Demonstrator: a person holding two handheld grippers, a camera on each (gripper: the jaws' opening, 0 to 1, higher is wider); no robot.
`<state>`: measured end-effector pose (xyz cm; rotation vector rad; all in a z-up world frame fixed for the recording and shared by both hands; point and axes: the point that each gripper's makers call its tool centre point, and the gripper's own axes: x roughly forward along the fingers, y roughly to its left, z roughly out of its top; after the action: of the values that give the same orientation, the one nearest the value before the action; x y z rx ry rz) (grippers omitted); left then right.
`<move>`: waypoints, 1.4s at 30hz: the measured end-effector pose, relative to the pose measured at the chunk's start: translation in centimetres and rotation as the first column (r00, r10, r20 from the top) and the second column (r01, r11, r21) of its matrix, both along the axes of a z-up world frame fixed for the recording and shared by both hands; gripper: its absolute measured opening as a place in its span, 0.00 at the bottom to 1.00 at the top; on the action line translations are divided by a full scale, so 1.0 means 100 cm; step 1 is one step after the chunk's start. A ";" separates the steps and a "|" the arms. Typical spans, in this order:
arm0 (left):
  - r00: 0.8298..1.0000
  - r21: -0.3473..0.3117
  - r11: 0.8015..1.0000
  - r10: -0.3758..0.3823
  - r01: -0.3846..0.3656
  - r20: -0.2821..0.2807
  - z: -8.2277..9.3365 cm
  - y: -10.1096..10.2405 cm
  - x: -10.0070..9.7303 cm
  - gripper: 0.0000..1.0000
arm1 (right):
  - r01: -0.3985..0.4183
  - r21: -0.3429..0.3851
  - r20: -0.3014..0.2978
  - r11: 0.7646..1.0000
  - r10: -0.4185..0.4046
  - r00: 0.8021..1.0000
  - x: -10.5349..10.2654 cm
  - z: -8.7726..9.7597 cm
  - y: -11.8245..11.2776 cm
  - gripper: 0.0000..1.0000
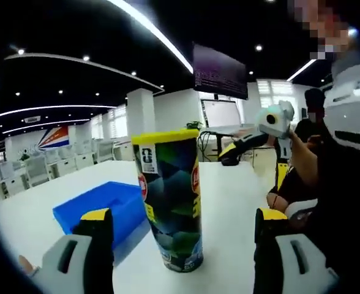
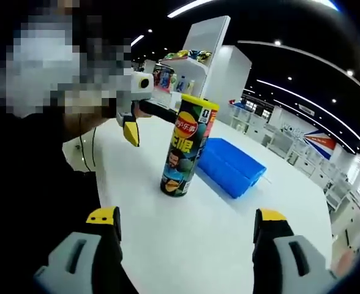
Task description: Open the lid of the chip container on the table, take out the chips, place them into the box in front of the container, and close the lid
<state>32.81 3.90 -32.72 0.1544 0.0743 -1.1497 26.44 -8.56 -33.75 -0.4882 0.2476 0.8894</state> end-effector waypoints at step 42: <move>1.000 -0.170 0.985 0.021 -0.022 -0.012 -0.029 -0.029 0.027 0.48 | 0.029 0.004 0.015 1.000 -0.029 0.999 0.001 -0.001 -0.010 0.84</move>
<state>35.49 0.97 -35.64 -0.0040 -0.0141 -1.1298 26.53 -9.58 -33.83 -0.4864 0.2392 0.8572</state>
